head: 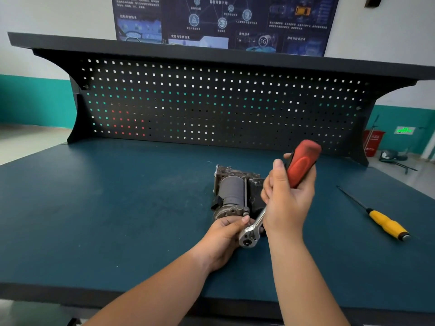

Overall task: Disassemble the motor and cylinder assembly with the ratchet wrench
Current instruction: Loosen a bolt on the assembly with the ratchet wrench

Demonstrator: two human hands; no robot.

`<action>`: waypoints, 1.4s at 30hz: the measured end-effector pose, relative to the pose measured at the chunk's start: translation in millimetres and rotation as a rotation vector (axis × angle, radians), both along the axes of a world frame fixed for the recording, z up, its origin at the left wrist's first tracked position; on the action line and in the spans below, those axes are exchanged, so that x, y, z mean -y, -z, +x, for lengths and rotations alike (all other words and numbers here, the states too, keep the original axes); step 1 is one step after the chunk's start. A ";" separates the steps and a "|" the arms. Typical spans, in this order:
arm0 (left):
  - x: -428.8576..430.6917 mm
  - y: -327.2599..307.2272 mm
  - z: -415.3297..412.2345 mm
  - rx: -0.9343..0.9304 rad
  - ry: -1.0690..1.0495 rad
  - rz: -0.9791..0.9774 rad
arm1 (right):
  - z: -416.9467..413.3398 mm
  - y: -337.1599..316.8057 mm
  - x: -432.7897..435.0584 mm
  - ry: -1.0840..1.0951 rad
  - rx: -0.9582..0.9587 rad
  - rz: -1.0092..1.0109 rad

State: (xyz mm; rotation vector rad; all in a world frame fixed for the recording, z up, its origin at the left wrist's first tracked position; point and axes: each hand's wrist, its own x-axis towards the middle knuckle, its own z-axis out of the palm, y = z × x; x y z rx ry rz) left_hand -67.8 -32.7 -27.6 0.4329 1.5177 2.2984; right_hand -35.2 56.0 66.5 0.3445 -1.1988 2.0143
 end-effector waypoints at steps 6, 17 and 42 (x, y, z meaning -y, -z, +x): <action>-6.7 -16.5 -21.5 0.046 -0.036 -0.053 | -29.9 -3.7 -11.6 -0.003 0.041 0.024; -9.3 -5.3 -63.1 0.058 0.035 -0.078 | -65.3 -3.8 -12.4 -0.033 0.031 0.117; -10.9 -9.5 -52.5 0.124 -0.059 -0.090 | -66.6 -0.7 5.1 -0.072 -0.033 0.500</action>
